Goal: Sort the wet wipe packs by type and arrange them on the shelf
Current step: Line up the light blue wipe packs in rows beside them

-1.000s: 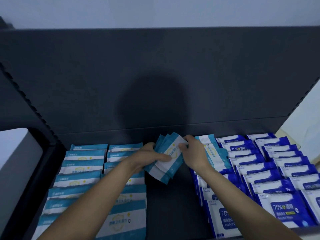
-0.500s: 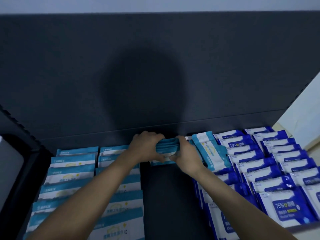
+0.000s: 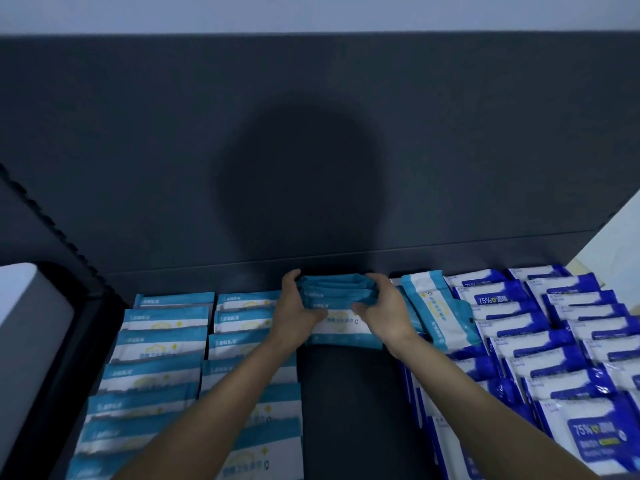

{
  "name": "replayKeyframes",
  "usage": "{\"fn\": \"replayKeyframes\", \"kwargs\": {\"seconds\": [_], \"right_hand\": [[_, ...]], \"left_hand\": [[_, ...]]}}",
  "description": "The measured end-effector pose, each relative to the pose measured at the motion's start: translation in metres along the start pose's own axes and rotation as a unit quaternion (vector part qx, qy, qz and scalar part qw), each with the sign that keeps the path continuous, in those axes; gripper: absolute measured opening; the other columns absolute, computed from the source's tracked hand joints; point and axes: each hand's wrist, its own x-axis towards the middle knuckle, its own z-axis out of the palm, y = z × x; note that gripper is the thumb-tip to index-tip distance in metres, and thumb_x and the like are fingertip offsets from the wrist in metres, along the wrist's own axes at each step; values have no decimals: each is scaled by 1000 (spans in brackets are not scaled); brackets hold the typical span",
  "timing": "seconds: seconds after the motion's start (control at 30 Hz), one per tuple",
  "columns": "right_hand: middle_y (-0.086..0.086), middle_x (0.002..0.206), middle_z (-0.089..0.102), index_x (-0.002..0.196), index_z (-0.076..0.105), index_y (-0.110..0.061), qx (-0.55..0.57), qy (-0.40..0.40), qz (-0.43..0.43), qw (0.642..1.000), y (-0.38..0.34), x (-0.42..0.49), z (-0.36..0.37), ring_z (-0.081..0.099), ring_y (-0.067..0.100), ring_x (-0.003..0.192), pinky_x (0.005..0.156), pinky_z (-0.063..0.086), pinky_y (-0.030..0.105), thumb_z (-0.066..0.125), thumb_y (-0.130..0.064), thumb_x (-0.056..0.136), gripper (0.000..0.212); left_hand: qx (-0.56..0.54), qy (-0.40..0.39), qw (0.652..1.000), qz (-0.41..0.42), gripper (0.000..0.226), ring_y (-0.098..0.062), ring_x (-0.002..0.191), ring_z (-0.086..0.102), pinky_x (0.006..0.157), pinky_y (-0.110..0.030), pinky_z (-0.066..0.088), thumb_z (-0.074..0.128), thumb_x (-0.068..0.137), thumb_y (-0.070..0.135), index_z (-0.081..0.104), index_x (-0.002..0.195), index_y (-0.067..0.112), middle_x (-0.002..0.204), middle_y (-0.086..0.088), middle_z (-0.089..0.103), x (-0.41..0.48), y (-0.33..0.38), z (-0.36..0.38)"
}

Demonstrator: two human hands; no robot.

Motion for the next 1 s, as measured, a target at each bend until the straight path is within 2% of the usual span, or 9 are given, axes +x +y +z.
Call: {"fn": "replayKeyframes", "kwargs": {"seconds": [0.1,0.23,0.33,0.47,0.57,0.67,0.8,0.93,1.0], "right_hand": [[4,118,63,132,49,-13,-66,15,-40,997,1,0,-1,62,17,101,86,51,26,67,-1,84,53],[2,132,52,145,33,-14,-82,-28,-56,995,4,-5,7,50,15,121,104,42,28,78,-6,75,83],[5,138,50,149,24,-16,-126,-40,-46,990,2,-3,4,47,17,125,101,39,22,78,-6,76,90],[9,136,52,149,23,-15,-142,-54,-24,988,-4,6,-6,50,21,123,92,40,19,74,-7,80,86],[11,143,44,150,20,-13,-197,-76,-47,976,-7,7,-1,44,22,129,96,35,18,72,-9,82,86],[15,155,20,152,17,-14,-294,-93,-142,940,-8,0,6,20,25,143,115,20,29,72,-29,84,89],[4,161,-10,153,-1,-22,-467,-205,-161,845,4,-13,16,-16,22,147,119,-6,48,55,-68,79,104],[3,161,-13,153,-7,-23,-506,-205,-145,825,12,-17,15,-19,19,146,118,-10,48,46,-75,80,104],[3,160,-13,153,-7,-22,-518,-202,-149,818,10,-16,14,-20,19,146,117,-13,49,45,-74,81,103]], "left_hand": [[67,16,997,30,80,-9,107,50,89,-21,43,72,81,3,26,145,18,126,1,50,-1,-2,-6],[97,-43,994,24,104,-8,110,50,88,-19,41,76,78,6,5,152,20,128,4,50,-5,-2,-5],[126,-40,991,12,112,-7,110,49,86,-18,40,79,75,8,-1,152,21,133,1,50,-5,-3,-7],[180,-58,982,7,101,-7,109,49,87,-19,41,83,71,16,18,148,16,124,10,48,-1,-1,-16],[255,-54,964,49,87,-20,128,42,100,-24,38,79,75,25,28,145,13,139,-4,44,-1,2,-20],[342,-60,933,98,81,-21,147,8,118,-28,10,60,92,34,11,153,9,160,-7,9,-7,5,-29],[492,-102,859,103,69,-18,148,-10,119,-36,-7,23,100,51,-4,153,14,161,-1,-6,-14,-15,-38],[529,-107,835,105,103,-14,147,-14,119,-35,-10,-19,68,77,-15,150,15,161,1,-10,-19,-31,-39],[544,-108,825,107,108,-14,146,-16,119,-35,-12,-21,62,77,-16,150,15,160,2,-12,-18,-33,-40]]}}
